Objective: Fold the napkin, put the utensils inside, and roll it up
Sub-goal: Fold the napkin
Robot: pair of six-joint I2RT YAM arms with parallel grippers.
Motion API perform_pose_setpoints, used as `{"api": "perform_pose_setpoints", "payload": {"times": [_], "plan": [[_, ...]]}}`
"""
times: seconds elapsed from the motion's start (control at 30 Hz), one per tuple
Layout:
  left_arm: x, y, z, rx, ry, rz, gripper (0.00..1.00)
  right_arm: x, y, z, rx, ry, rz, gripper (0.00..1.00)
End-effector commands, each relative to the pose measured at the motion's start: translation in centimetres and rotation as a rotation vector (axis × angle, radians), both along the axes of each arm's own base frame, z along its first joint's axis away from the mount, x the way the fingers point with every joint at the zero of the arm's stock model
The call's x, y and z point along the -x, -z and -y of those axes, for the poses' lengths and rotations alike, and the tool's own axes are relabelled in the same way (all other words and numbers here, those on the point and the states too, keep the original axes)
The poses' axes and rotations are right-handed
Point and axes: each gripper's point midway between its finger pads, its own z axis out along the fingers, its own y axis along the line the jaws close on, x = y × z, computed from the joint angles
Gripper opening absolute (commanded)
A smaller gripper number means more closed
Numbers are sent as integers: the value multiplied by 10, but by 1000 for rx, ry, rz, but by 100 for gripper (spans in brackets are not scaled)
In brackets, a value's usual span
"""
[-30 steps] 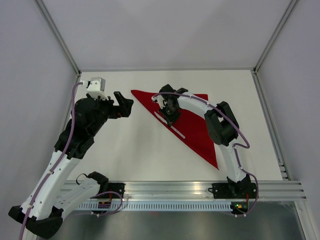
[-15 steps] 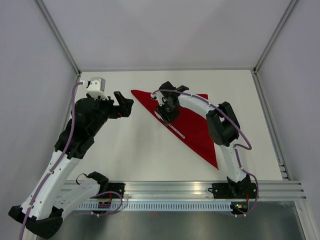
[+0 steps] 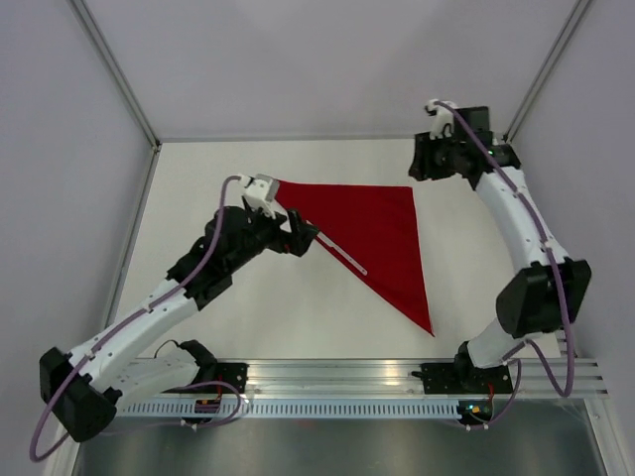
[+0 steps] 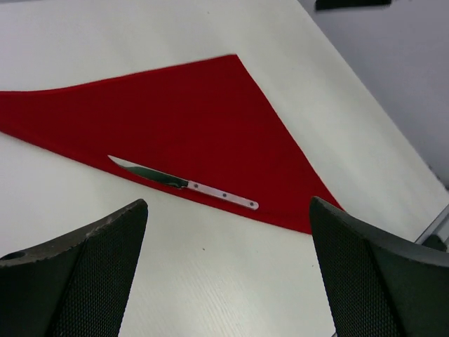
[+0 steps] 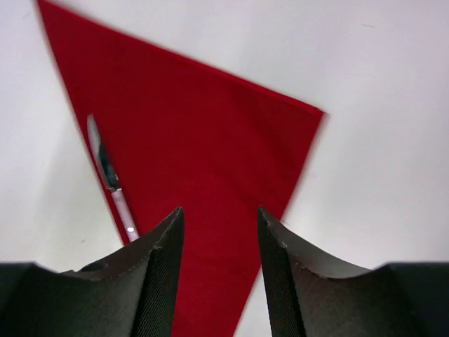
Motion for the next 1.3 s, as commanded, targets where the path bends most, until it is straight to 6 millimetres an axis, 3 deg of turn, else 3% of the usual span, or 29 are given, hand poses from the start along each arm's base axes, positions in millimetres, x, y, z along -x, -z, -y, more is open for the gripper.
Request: {"api": "perform_pose_setpoints", "payload": {"times": [0.0, 0.07, 0.1, 0.17, 0.2, 0.27, 0.3, 0.37, 0.4, 0.5, 0.53, 0.6, 0.87, 1.27], "plan": [[14, 4, 52, -40, 126, 111, 99, 12, -35, 48, -58, 158, 122, 53], [17, 13, 67, -99, 129, 153, 99, 21, -54, 71, -86, 218, 201, 55], [28, 32, 86, -143, 178, 145, 99, 24, -60, 86, -106, 266, 221, 57], [33, 41, 102, -185, 213, 192, 99, 32, -66, 108, -118, 330, 243, 59], [44, 60, 117, -226, 263, 188, 99, 35, -65, 119, -122, 362, 241, 59], [62, 68, 142, -266, 333, 247, 98, 42, -63, 126, -116, 376, 244, 59], [65, 89, 152, -320, 349, 241, 98, 44, -62, 130, -105, 392, 247, 59], [84, 93, 178, -358, 418, 300, 97, 46, -57, 133, -90, 405, 240, 59], [87, 114, 188, -406, 435, 292, 96, 48, -55, 134, -83, 403, 232, 59], [107, 121, 216, -428, 488, 353, 96, 49, -51, 131, -84, 388, 206, 59], [113, 138, 224, -463, 512, 353, 95, 49, -49, 131, -88, 385, 202, 59], [129, 138, 241, -473, 539, 406, 93, 48, -45, 130, -87, 381, 198, 57], [162, 183, 280, -585, 653, 495, 90, 40, -29, 128, -89, 356, 157, 52], [177, 209, 316, -671, 691, 595, 81, 33, -23, 124, -101, 330, 146, 46]]}}
